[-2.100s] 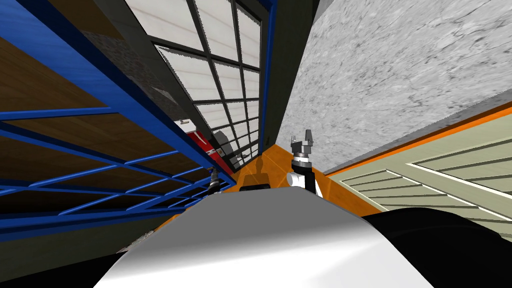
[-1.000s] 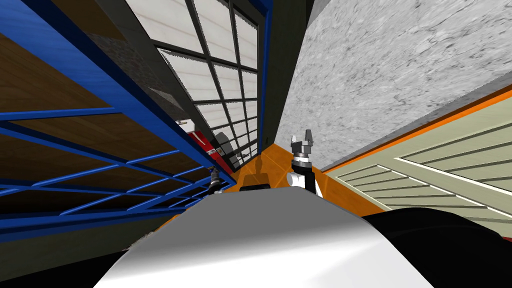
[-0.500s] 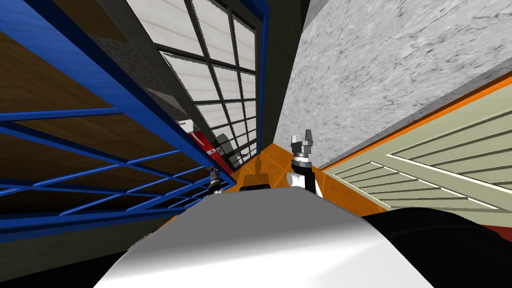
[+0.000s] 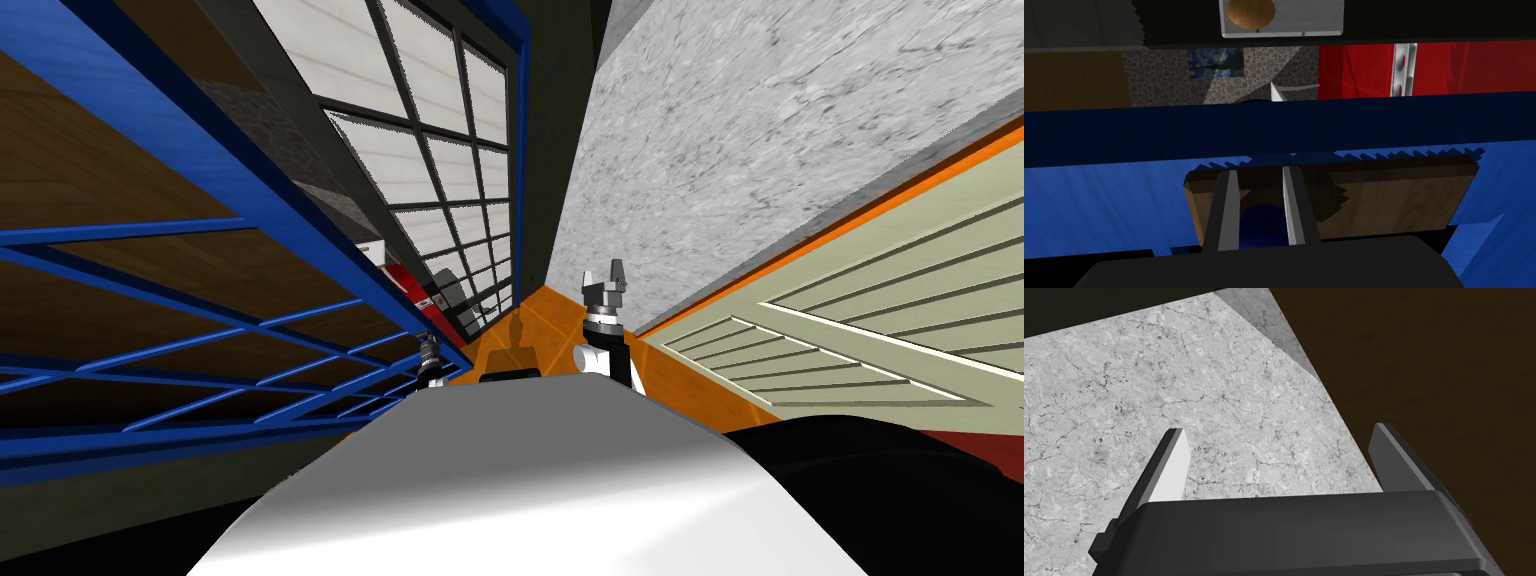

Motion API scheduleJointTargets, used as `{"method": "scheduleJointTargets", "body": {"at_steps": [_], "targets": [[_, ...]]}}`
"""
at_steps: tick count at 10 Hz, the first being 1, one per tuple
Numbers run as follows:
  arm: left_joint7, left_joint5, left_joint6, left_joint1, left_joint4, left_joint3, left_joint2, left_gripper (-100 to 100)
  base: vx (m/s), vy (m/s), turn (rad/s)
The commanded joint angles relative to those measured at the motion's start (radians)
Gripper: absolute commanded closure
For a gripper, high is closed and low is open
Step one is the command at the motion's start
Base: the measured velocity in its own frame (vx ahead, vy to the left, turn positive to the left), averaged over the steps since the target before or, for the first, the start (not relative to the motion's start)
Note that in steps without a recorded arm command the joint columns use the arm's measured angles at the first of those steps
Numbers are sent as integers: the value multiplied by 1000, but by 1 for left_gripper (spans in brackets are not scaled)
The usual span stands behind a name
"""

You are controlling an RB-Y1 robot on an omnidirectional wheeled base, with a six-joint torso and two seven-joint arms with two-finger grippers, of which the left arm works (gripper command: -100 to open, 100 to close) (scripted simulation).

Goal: Pull the door open

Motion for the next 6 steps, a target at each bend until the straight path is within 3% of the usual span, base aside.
{"method": "scheduleJointTargets", "body": {"at_steps": [1,3,6], "targets": [[6,10,16,32,-42,18,6,100,-19,-4,-26],[81,34,14,29,-40,-6,13,100,-34,15,-17],[131,47,13,28,-40,-18,16,100,-42,10,-32]]}}
